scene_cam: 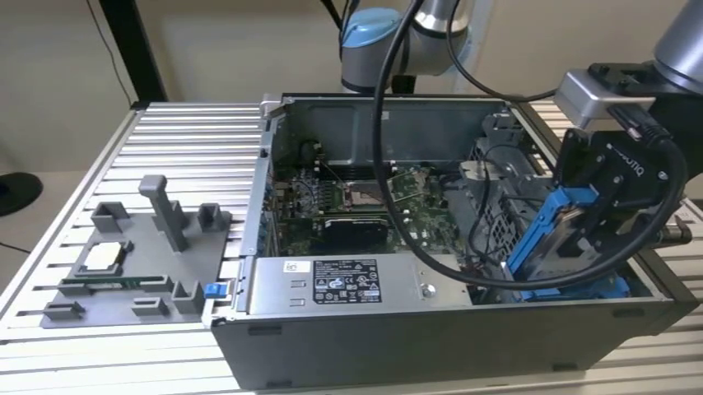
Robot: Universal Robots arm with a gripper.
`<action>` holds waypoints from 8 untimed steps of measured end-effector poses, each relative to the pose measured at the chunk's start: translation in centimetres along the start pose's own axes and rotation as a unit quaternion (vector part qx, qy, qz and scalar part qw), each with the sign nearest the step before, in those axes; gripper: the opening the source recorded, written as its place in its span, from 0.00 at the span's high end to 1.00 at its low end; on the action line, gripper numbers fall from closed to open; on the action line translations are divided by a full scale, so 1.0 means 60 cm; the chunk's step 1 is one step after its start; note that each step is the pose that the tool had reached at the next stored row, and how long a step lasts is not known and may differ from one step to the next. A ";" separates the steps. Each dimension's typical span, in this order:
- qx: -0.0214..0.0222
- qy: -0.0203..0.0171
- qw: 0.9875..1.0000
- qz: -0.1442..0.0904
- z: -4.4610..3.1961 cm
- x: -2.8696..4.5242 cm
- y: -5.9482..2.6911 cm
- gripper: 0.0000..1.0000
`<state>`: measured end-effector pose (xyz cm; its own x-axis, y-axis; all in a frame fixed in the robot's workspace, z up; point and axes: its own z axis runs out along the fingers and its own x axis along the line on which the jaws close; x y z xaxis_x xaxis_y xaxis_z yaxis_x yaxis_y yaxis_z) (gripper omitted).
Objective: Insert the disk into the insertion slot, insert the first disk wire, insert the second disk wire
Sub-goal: 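Insert the disk into the insertion slot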
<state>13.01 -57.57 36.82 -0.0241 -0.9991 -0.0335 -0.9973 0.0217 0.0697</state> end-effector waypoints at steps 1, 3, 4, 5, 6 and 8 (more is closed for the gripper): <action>0.000 0.000 1.000 0.000 0.003 0.000 0.000 1.00; 0.000 0.000 1.000 0.000 0.008 0.000 0.000 1.00; 0.000 0.000 1.000 0.000 0.011 0.000 -0.001 1.00; 0.000 0.000 1.000 0.000 0.011 0.000 -0.001 1.00; 0.000 0.000 1.000 0.000 0.011 0.000 -0.001 1.00; 0.000 0.000 1.000 0.000 0.011 0.000 -0.001 1.00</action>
<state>13.01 -57.57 36.16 -0.0245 -0.9992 -0.0331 -0.9973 0.0221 0.0697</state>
